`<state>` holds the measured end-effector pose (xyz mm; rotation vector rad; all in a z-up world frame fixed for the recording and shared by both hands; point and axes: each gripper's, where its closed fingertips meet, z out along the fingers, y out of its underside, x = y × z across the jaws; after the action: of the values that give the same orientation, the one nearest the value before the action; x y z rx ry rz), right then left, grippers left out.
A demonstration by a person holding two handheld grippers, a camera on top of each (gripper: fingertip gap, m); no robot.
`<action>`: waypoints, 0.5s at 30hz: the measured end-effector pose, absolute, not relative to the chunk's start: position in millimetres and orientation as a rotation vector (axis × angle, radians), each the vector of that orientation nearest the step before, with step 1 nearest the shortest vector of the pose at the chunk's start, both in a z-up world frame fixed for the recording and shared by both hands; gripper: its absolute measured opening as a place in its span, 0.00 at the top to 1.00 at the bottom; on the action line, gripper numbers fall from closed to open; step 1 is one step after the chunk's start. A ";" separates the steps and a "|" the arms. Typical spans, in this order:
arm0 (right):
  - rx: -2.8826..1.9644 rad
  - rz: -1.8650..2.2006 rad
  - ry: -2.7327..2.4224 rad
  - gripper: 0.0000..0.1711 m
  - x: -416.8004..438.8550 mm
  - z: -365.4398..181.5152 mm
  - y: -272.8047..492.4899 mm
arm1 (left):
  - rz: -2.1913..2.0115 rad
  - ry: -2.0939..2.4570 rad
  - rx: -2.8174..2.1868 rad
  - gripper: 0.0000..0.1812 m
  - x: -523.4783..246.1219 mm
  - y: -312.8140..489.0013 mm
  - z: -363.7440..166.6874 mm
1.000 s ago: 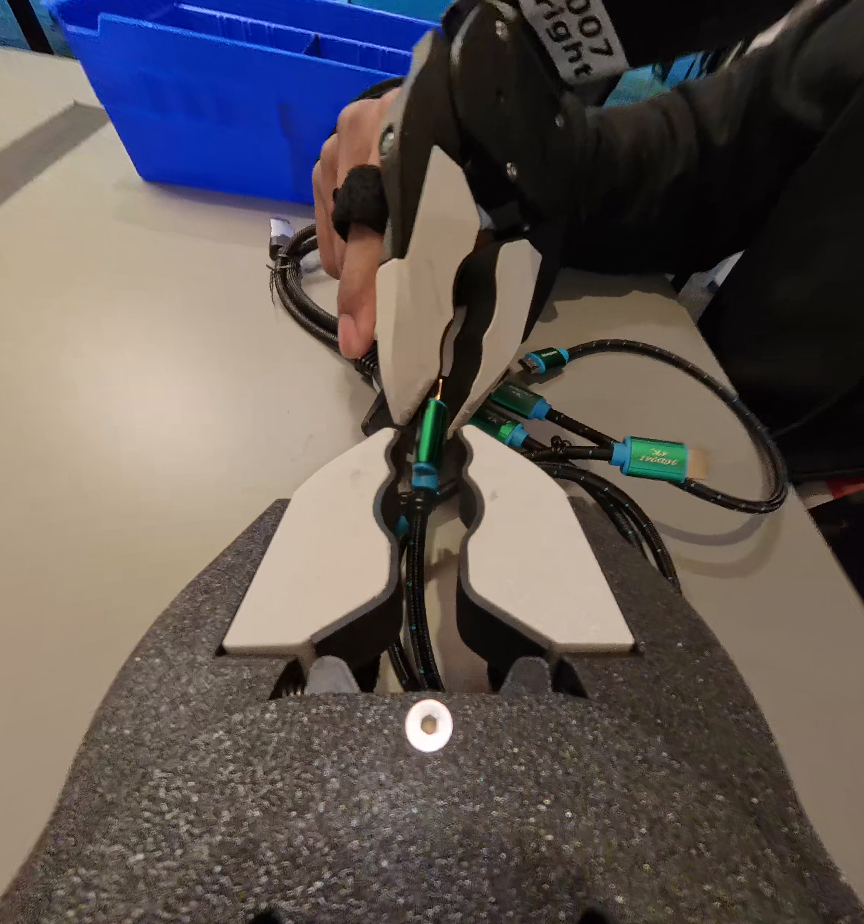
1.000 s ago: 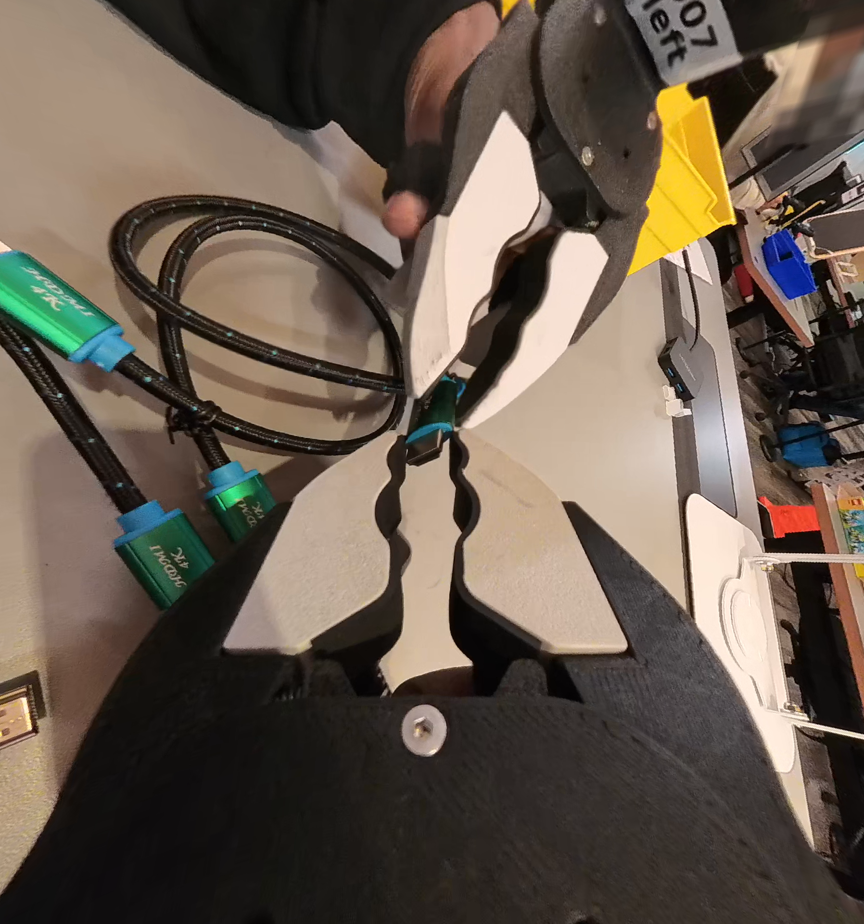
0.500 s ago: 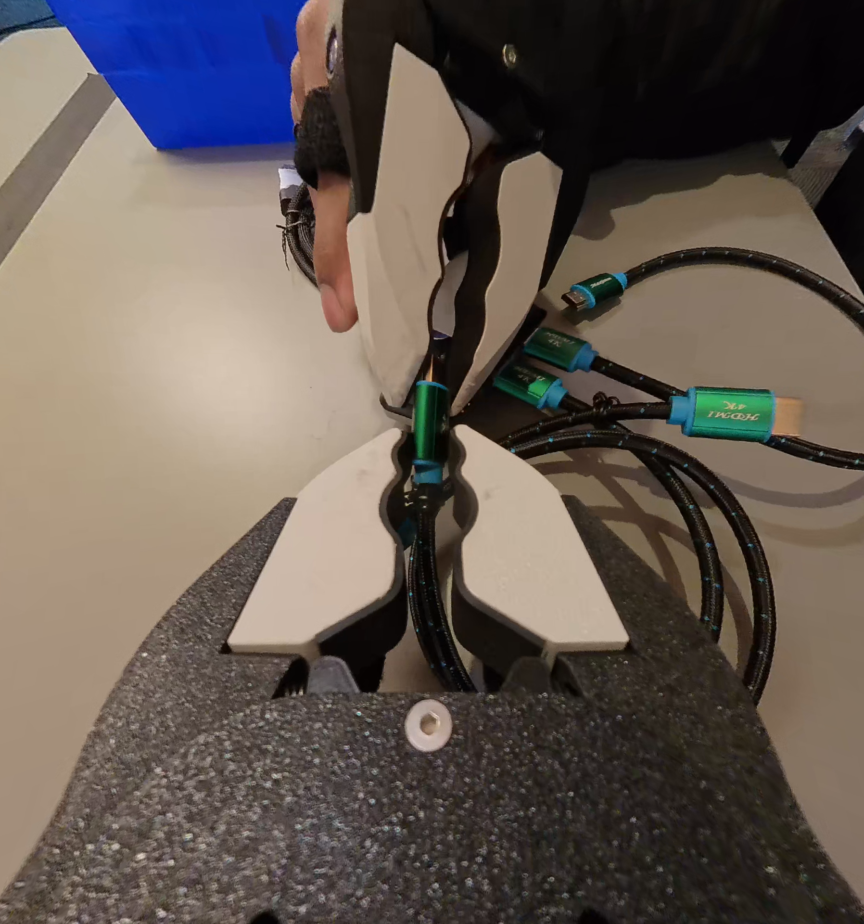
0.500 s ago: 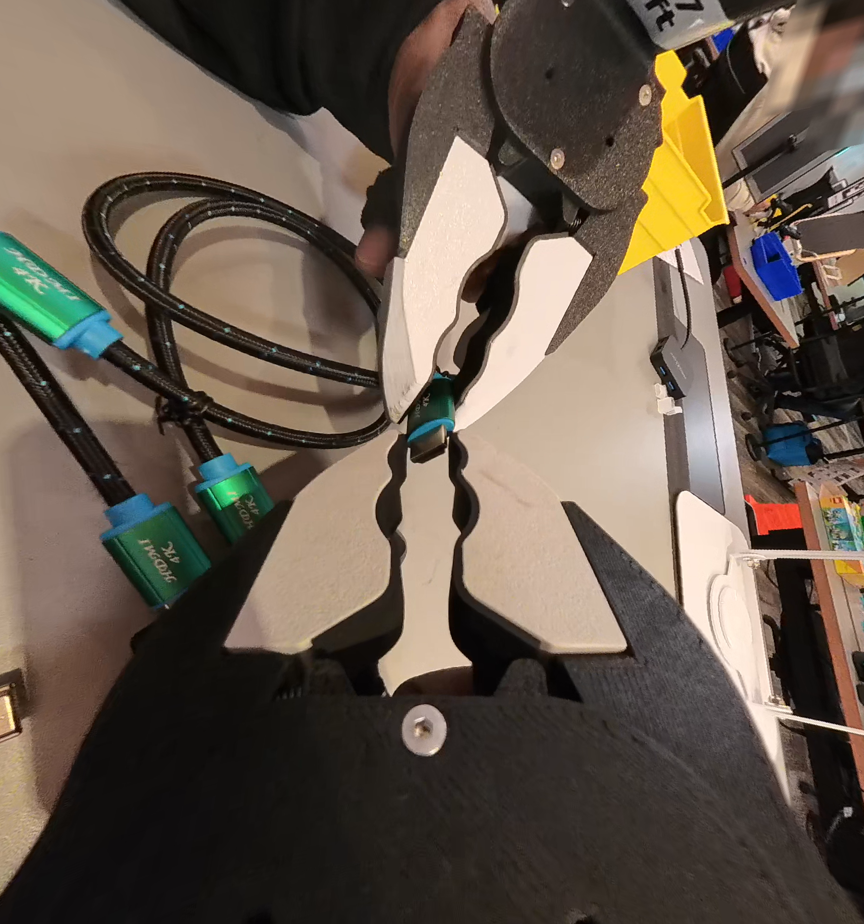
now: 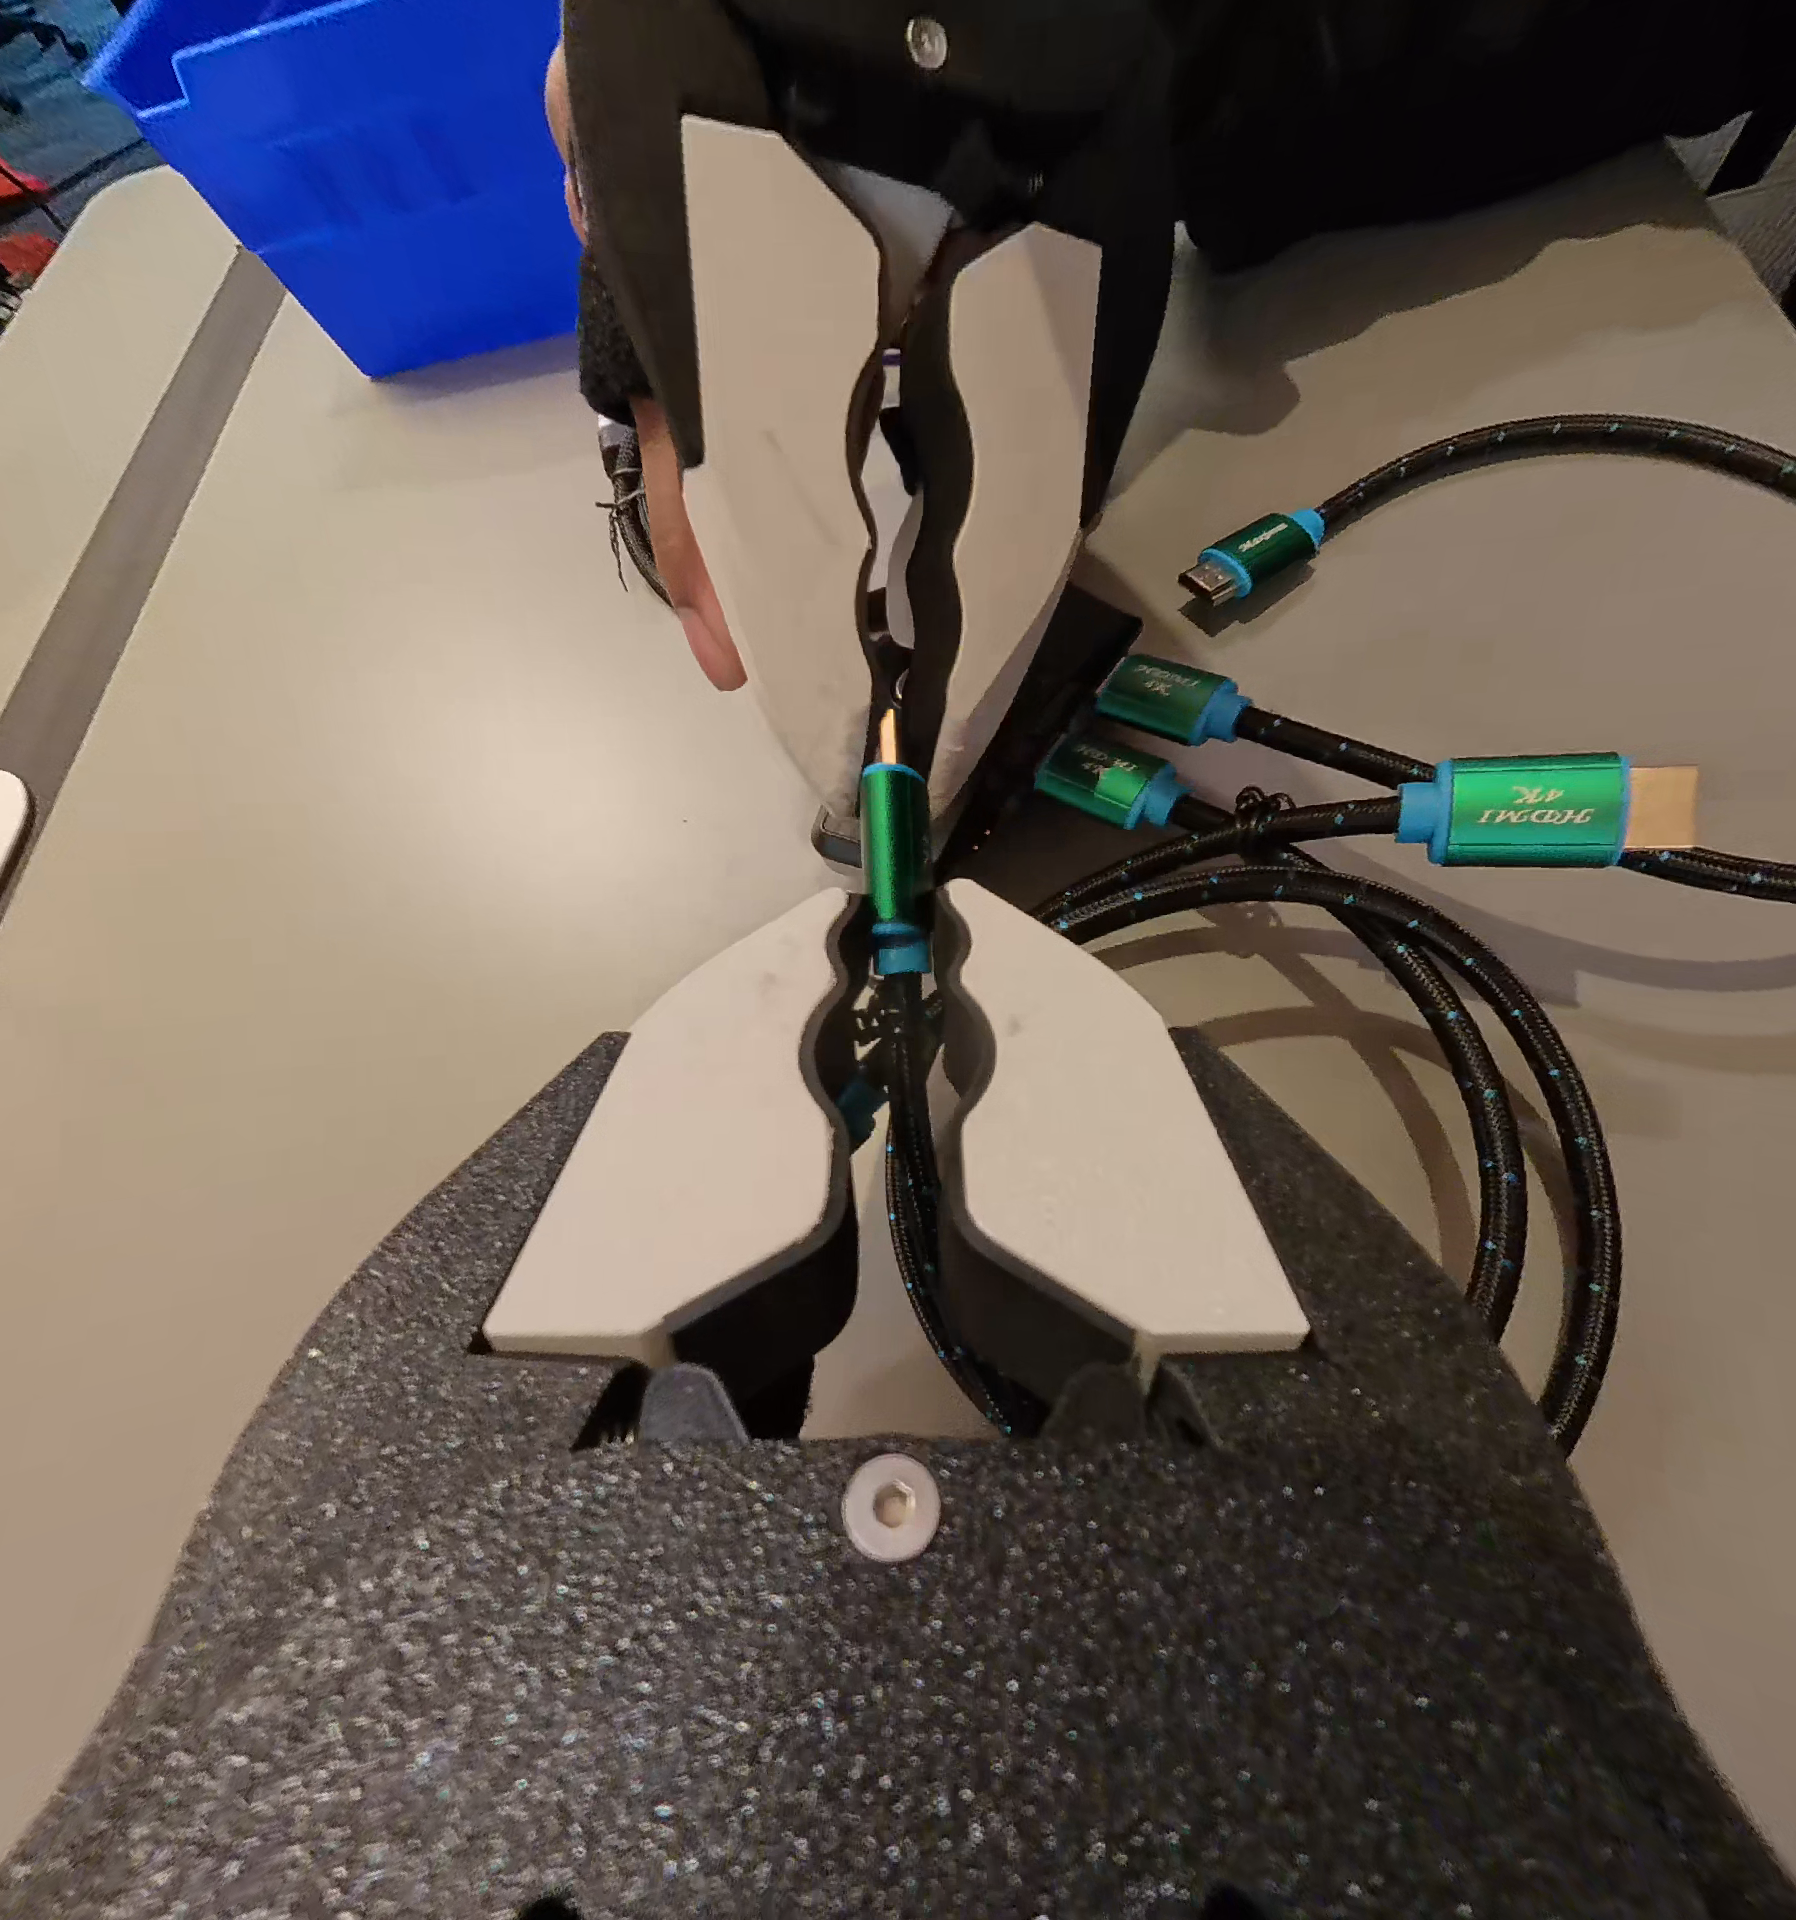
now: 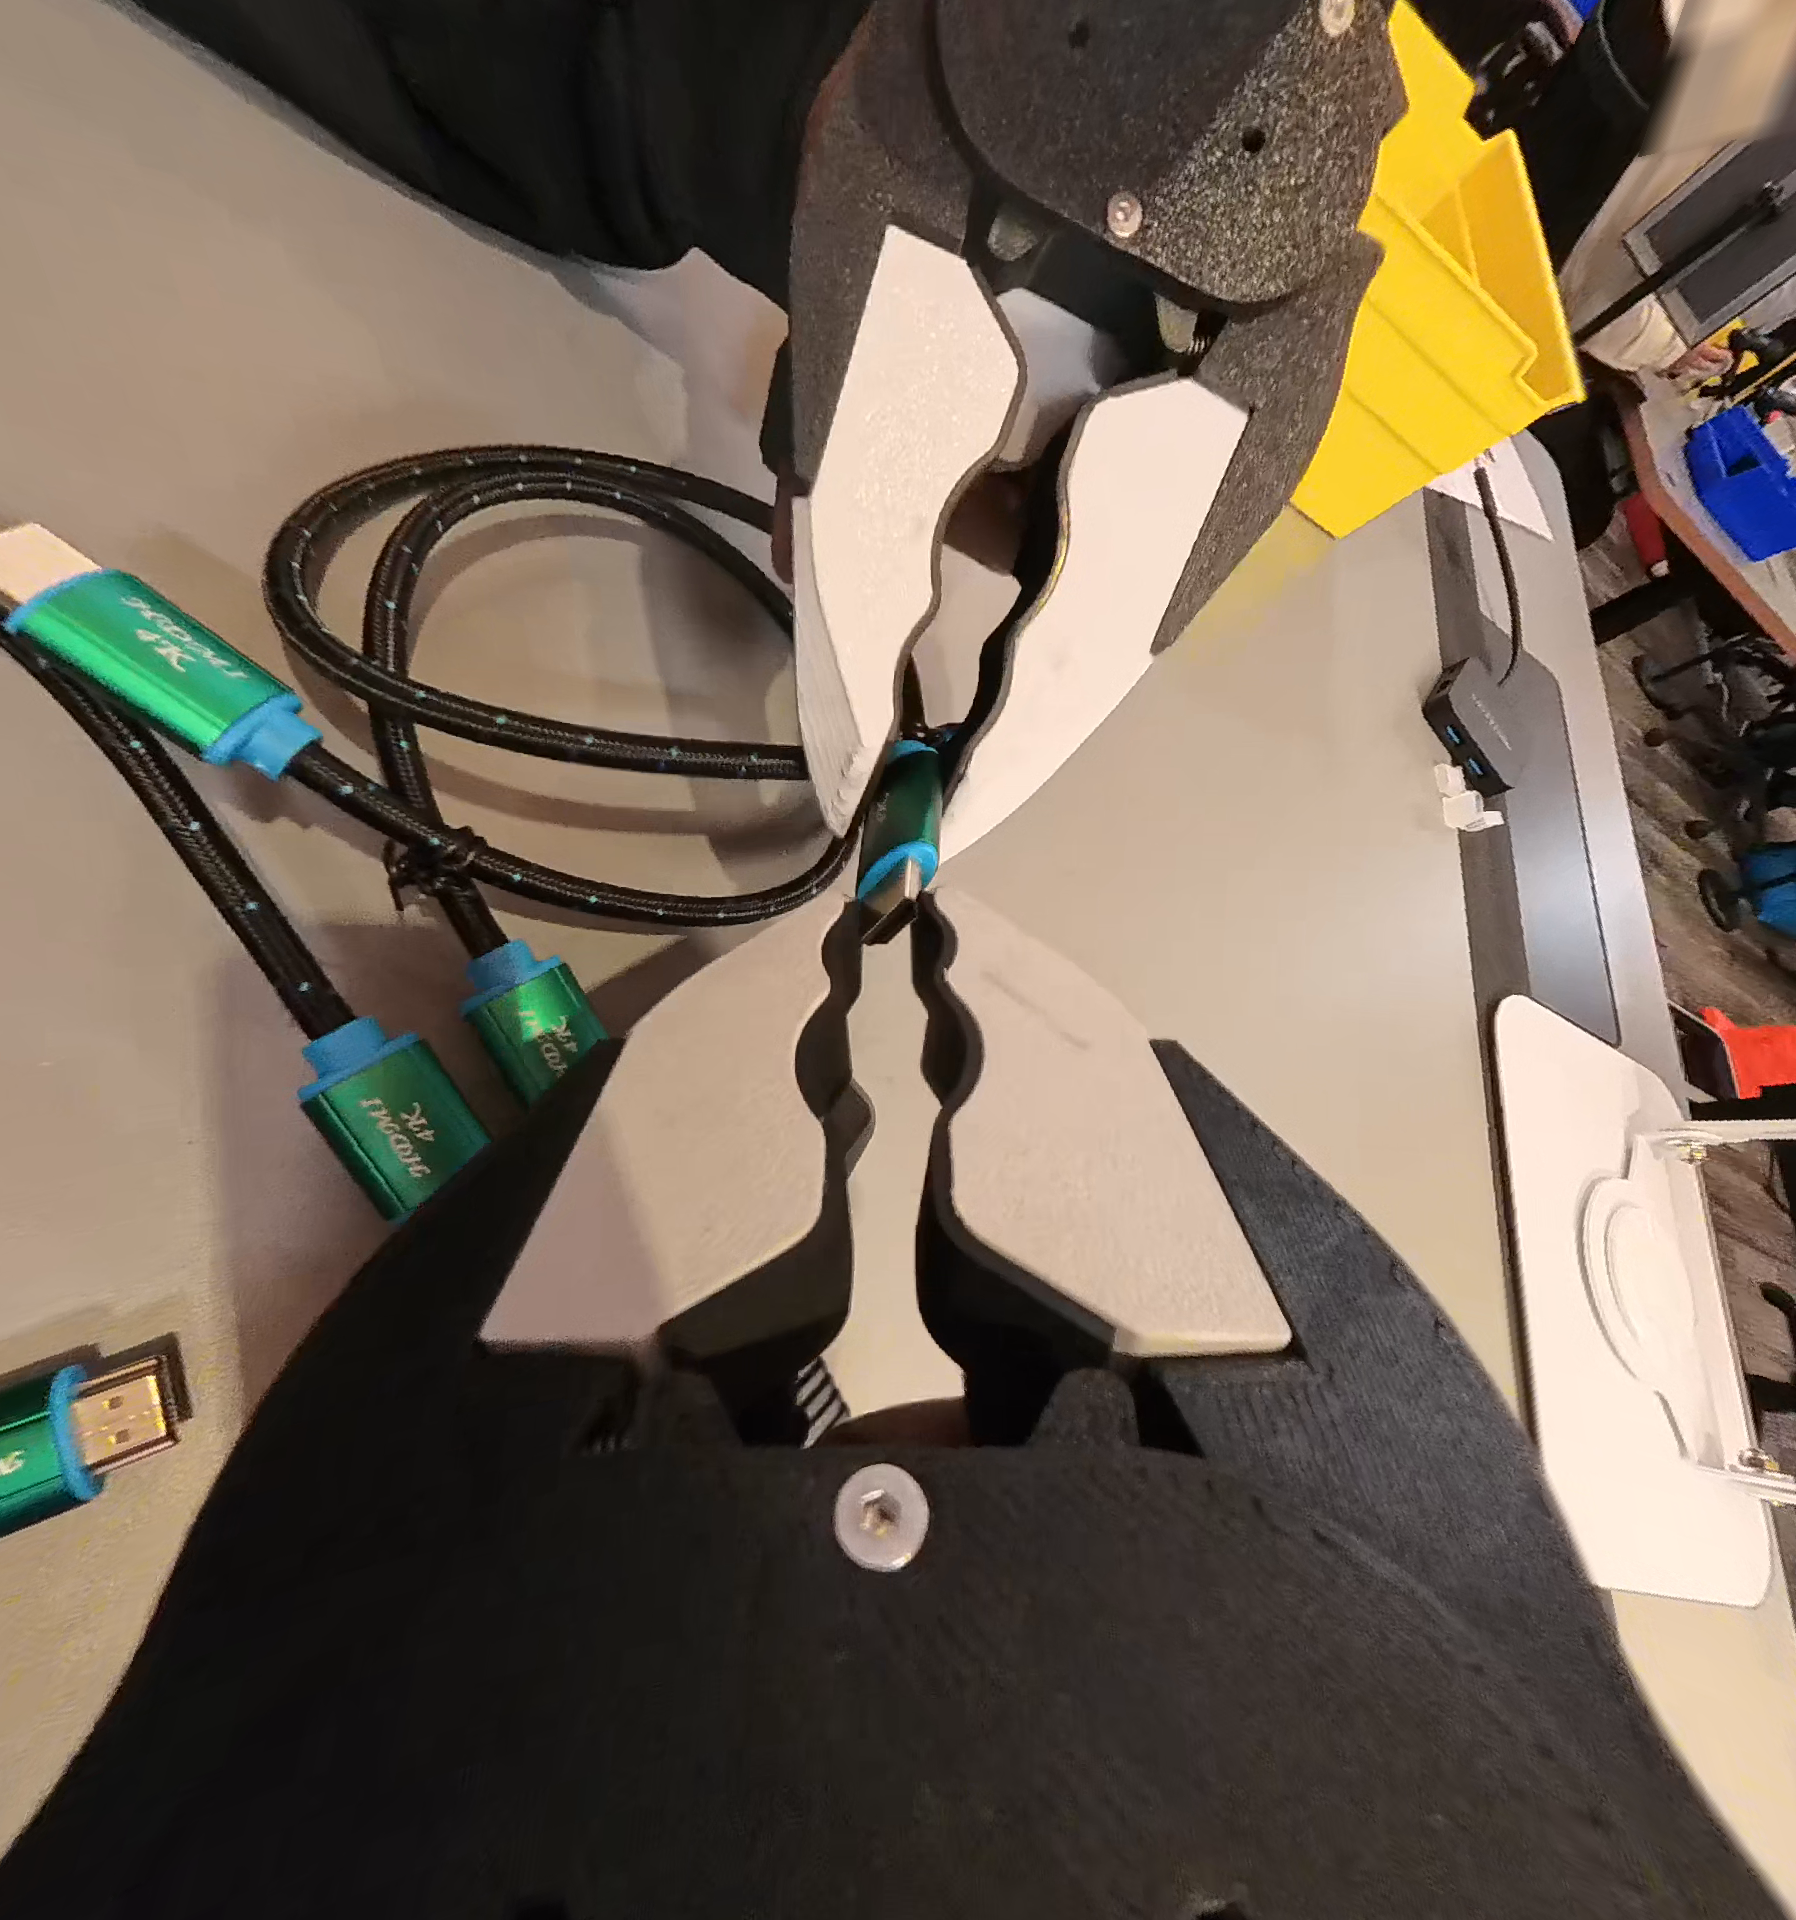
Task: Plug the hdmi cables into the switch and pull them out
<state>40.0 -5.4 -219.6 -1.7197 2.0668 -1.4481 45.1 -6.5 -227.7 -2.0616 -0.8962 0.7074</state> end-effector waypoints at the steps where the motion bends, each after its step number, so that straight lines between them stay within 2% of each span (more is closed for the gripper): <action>1: -1.715 -1.447 2.067 0.95 39.4 -219.0 -5.2 | 0.716 -0.893 -2.064 0.93 45.2 -6.8 -226.8; 15: -1.635 -1.402 2.122 0.97 18.3 -219.8 0.3 | 0.773 -0.898 -2.105 0.97 60.0 -27.4 -220.7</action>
<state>18.3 0.3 -219.8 -1.6355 2.1221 -1.4024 60.0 -27.4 -220.7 -2.1046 -0.8976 0.7732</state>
